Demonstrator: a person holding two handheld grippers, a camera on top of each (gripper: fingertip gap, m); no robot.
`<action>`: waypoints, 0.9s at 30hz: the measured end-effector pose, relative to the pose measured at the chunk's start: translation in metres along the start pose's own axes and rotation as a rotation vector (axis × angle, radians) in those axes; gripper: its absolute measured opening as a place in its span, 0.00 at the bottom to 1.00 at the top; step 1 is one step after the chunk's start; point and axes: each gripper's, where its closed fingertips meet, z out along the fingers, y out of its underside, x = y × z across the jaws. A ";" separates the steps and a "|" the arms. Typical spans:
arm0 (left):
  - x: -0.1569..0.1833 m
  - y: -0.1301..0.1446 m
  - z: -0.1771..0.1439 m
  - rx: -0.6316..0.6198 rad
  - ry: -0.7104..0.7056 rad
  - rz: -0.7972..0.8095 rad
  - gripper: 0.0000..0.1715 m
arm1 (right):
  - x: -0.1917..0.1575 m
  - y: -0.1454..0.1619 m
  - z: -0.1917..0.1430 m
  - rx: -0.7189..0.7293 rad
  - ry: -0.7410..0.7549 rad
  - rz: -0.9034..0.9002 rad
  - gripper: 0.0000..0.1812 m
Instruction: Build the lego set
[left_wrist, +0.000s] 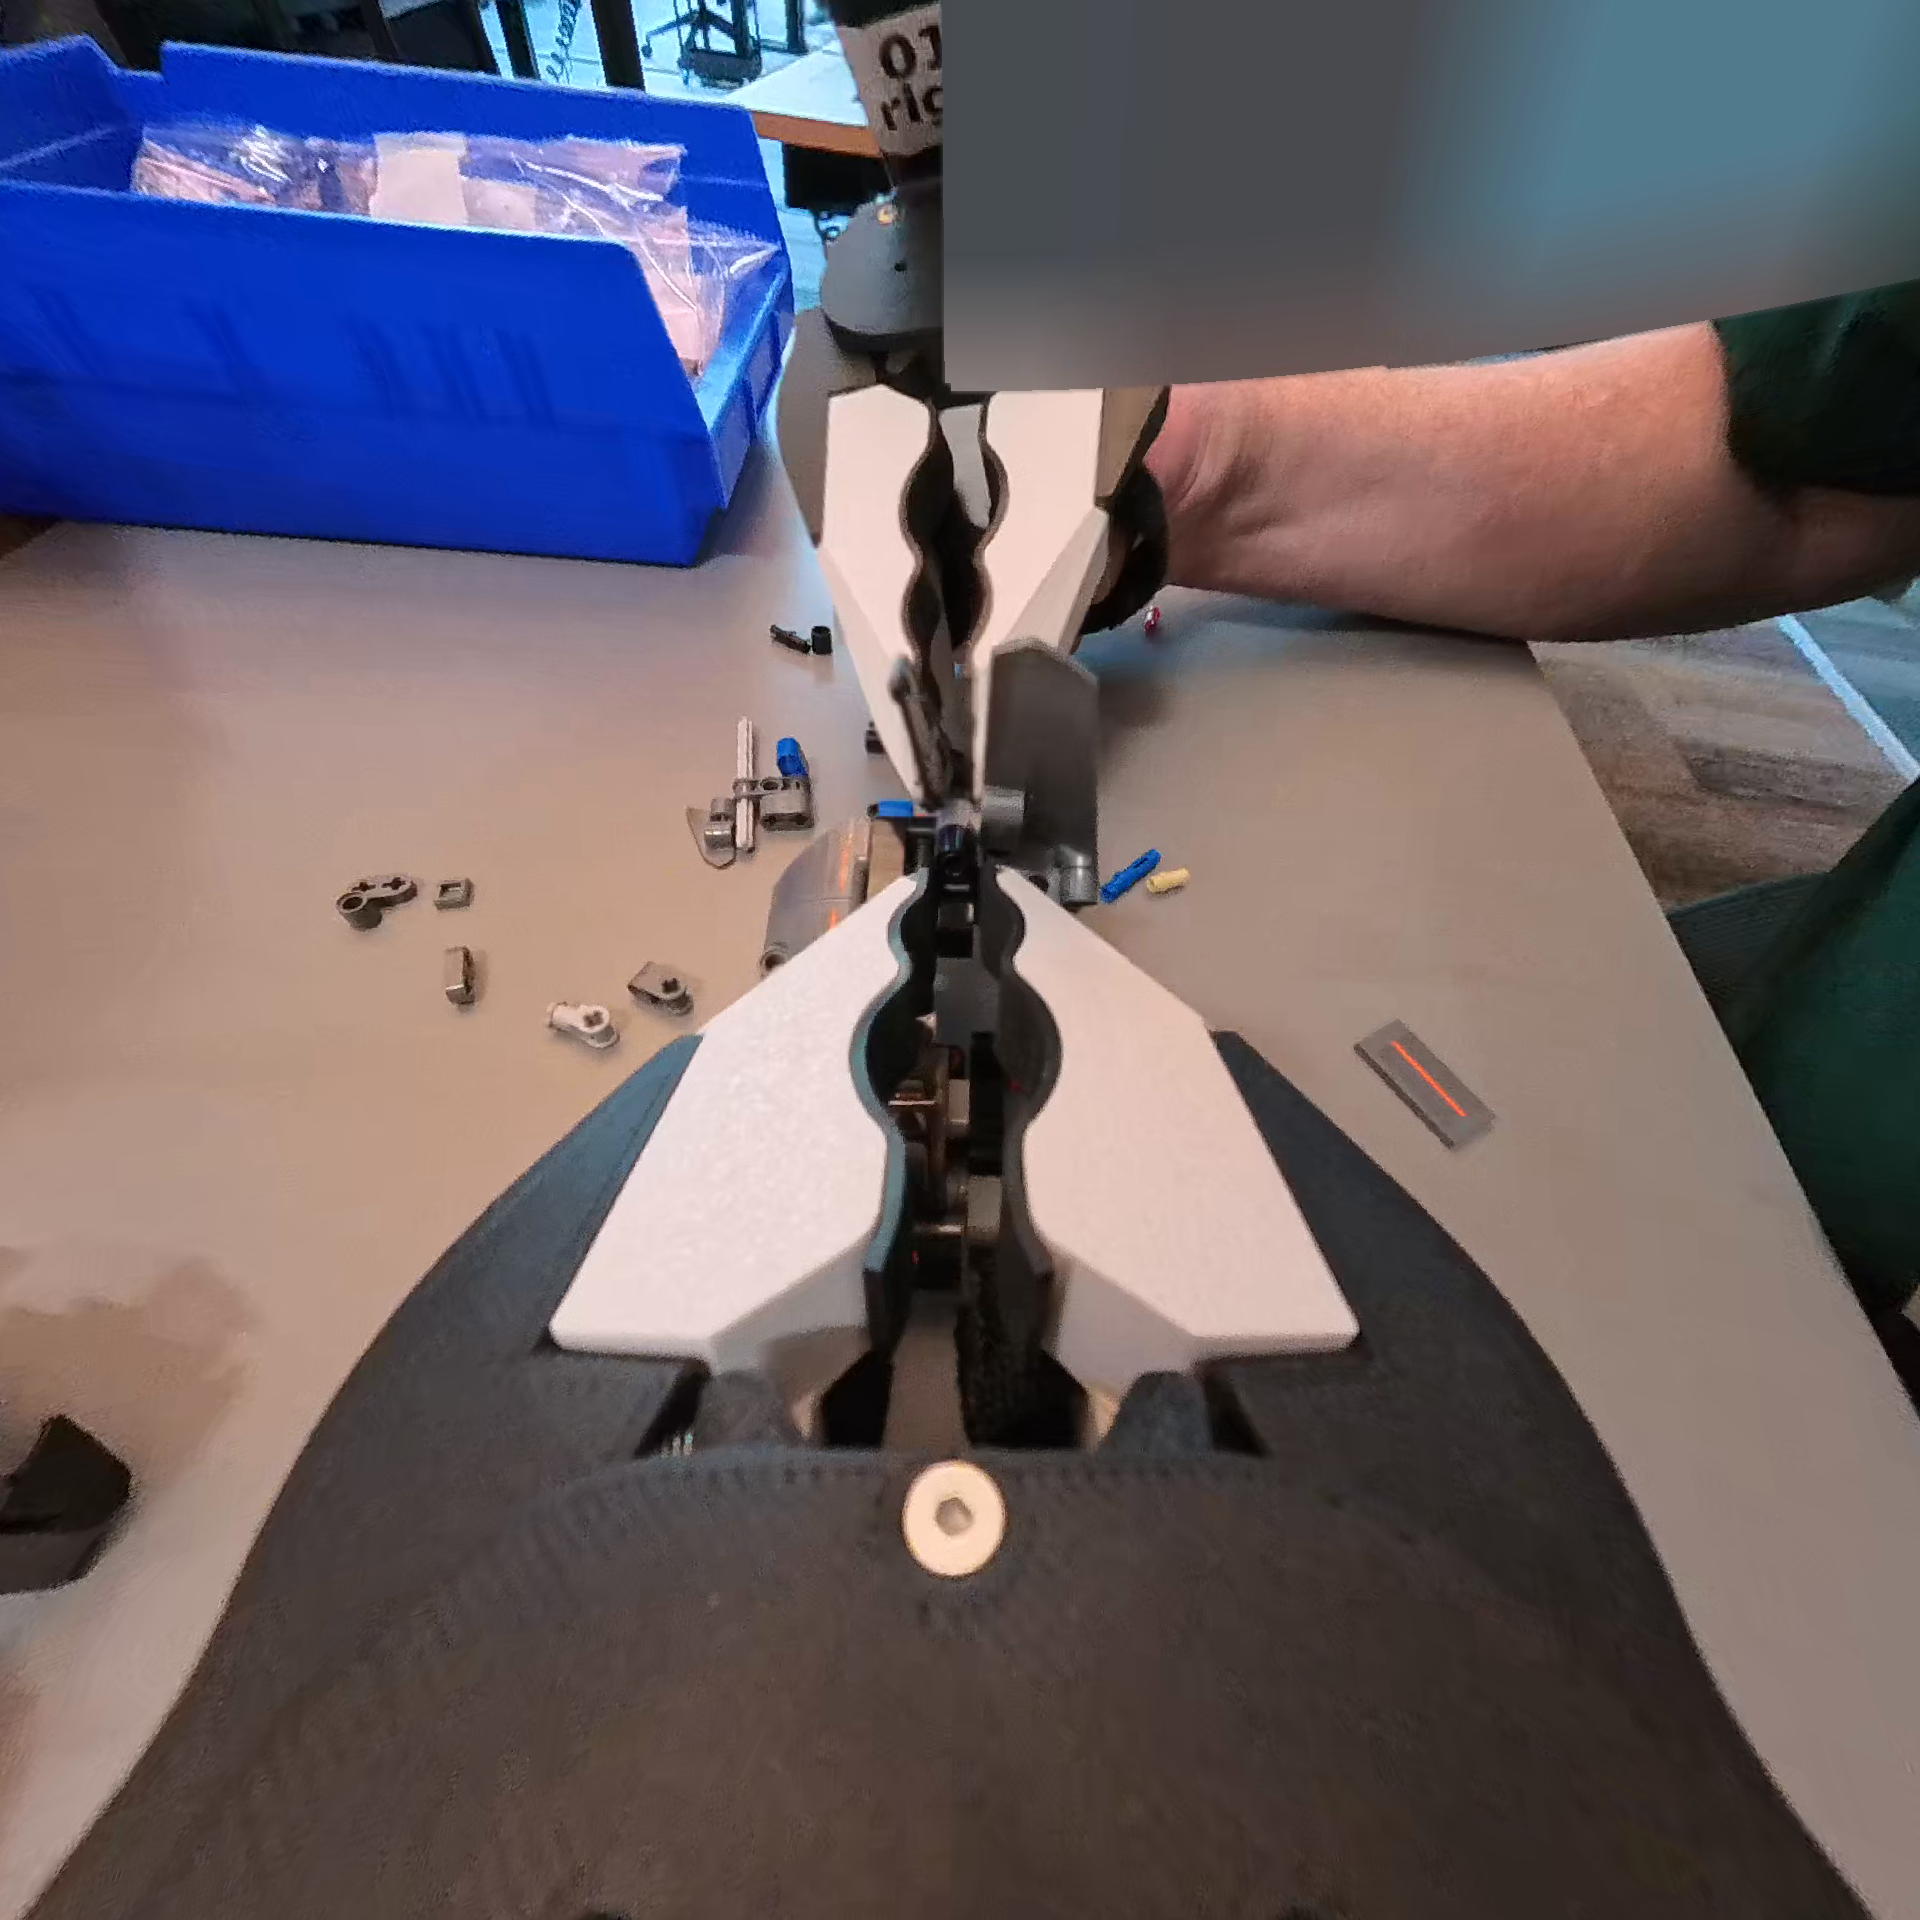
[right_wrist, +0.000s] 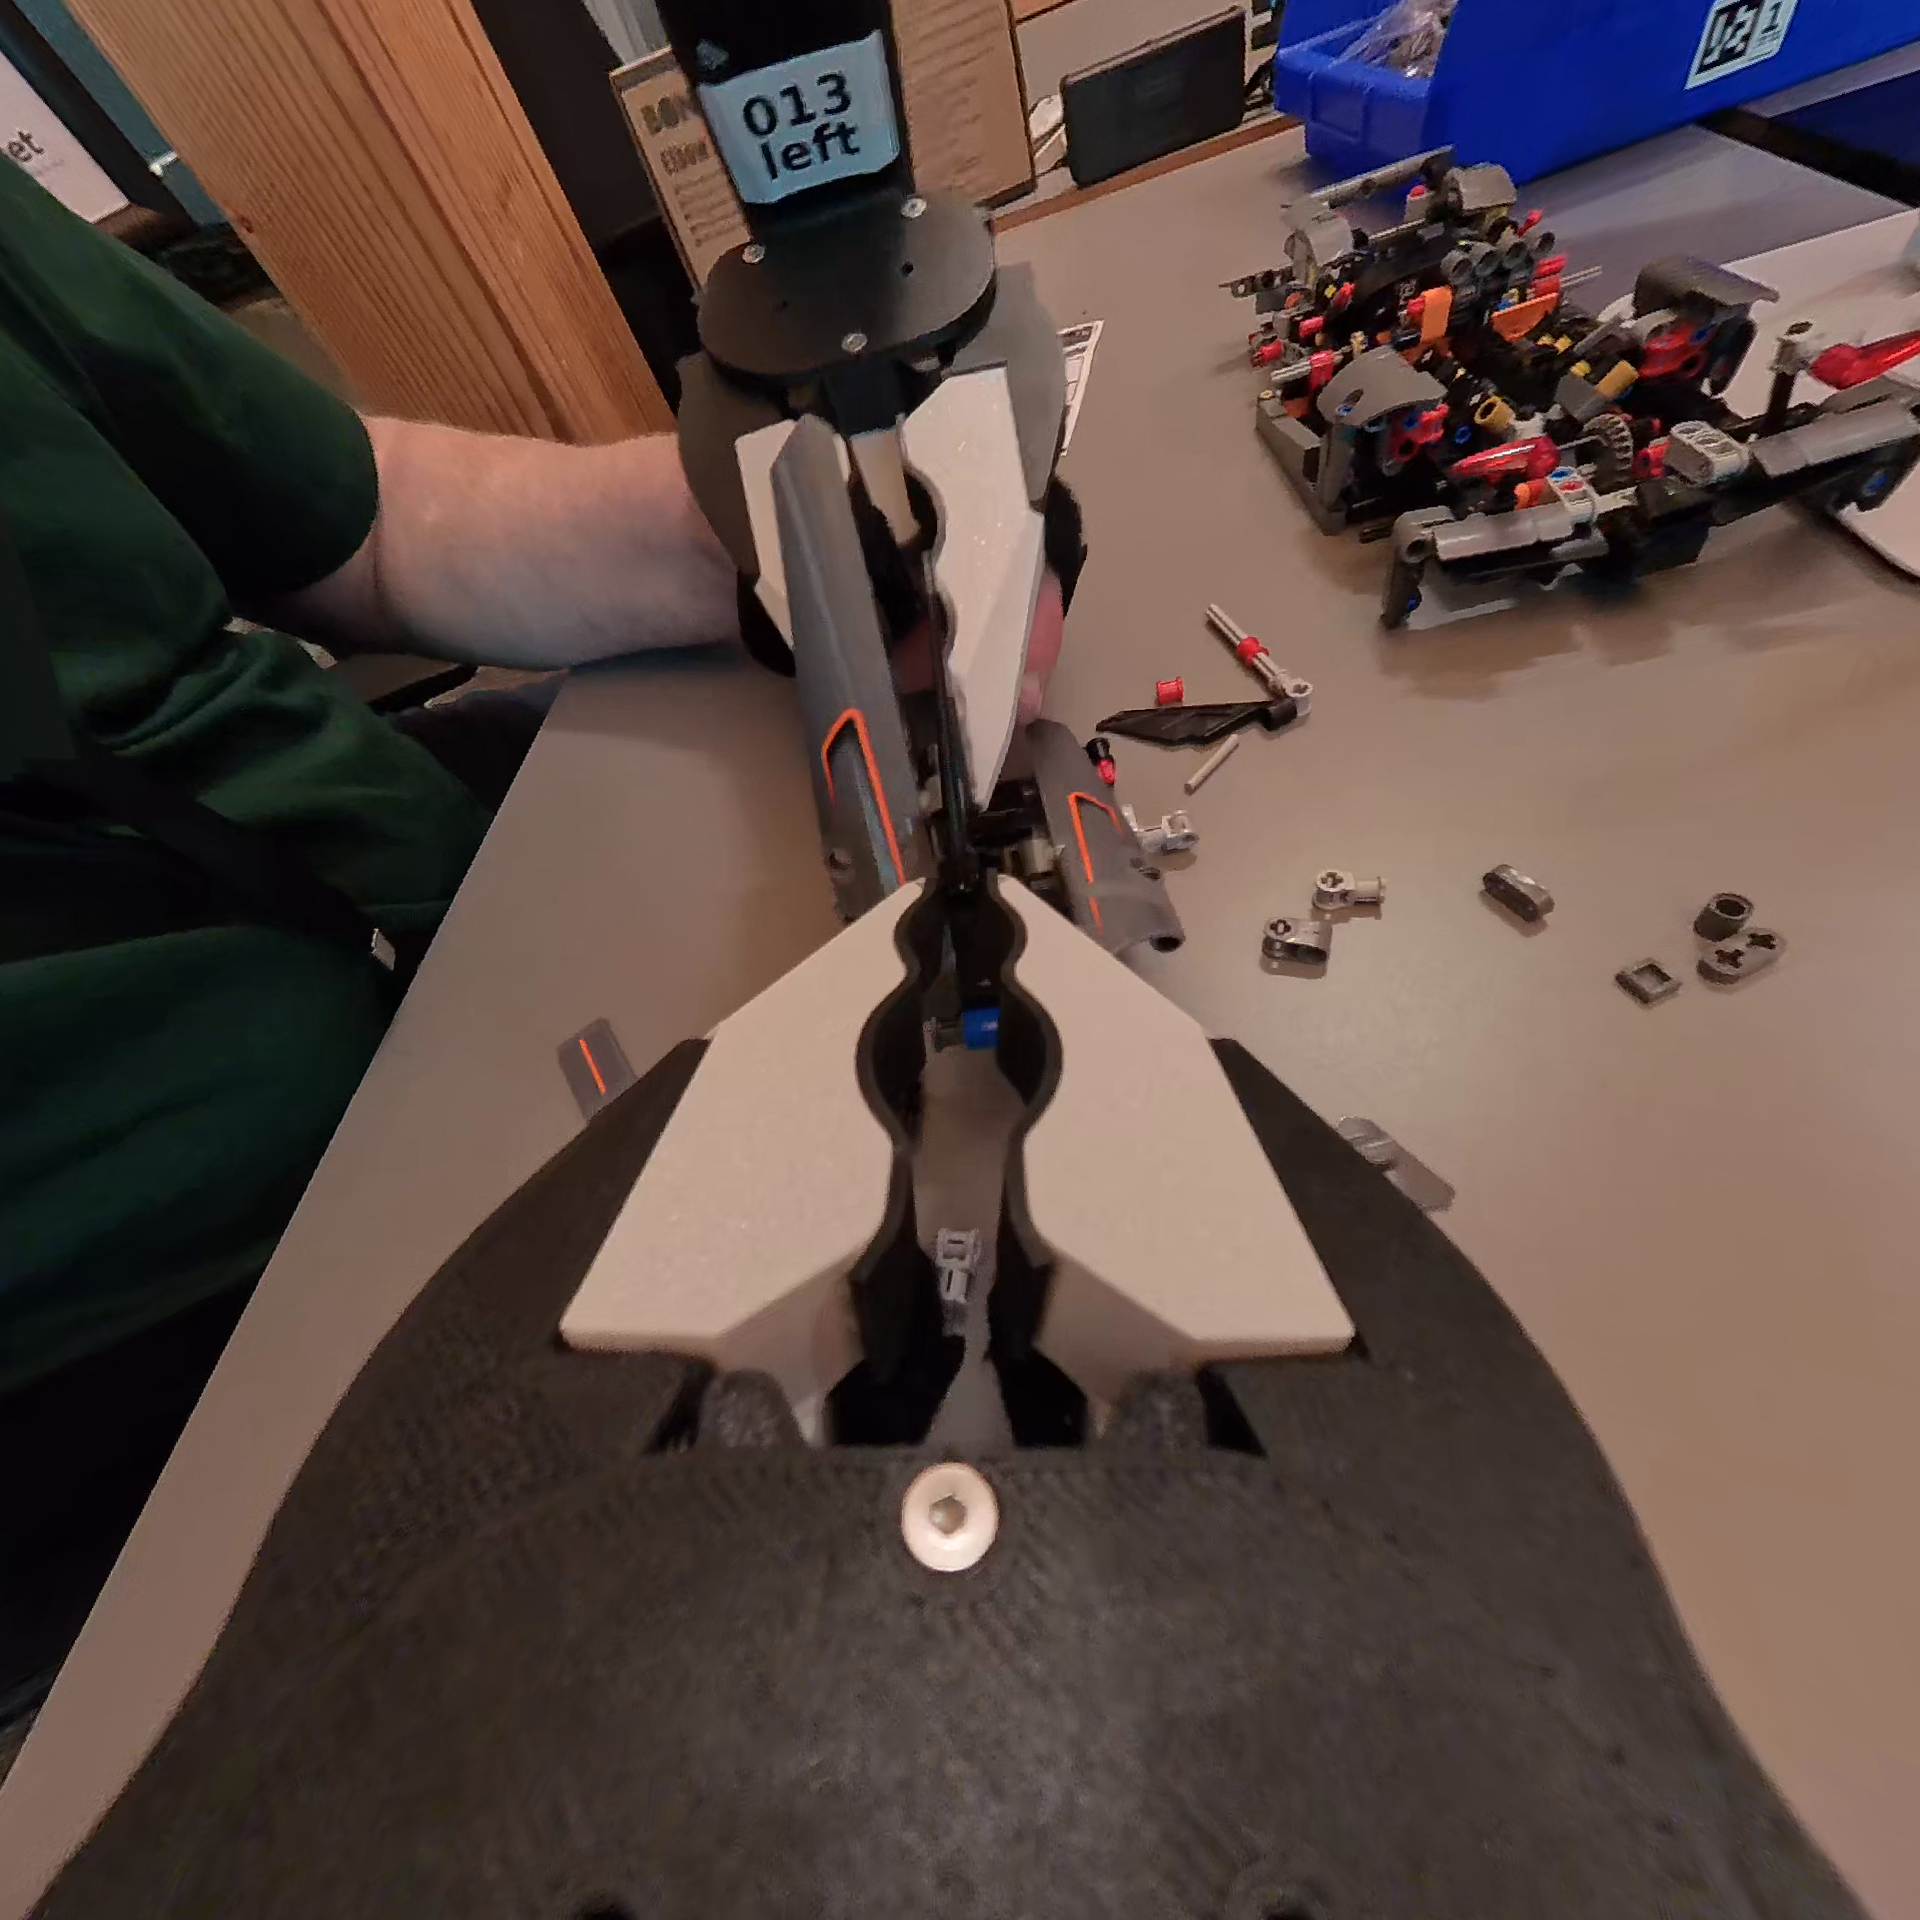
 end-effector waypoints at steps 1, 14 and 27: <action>0.000 -0.001 0.000 0.005 0.001 -0.005 0.03 | -0.001 0.001 0.001 -0.005 -0.002 -0.006 0.02; 0.000 -0.001 0.000 0.008 0.022 -0.015 0.03 | 0.000 -0.001 0.002 -0.031 0.048 -0.083 0.02; 0.000 0.001 0.002 -0.017 0.023 0.003 0.03 | 0.001 0.001 0.002 -0.087 0.102 -0.162 0.02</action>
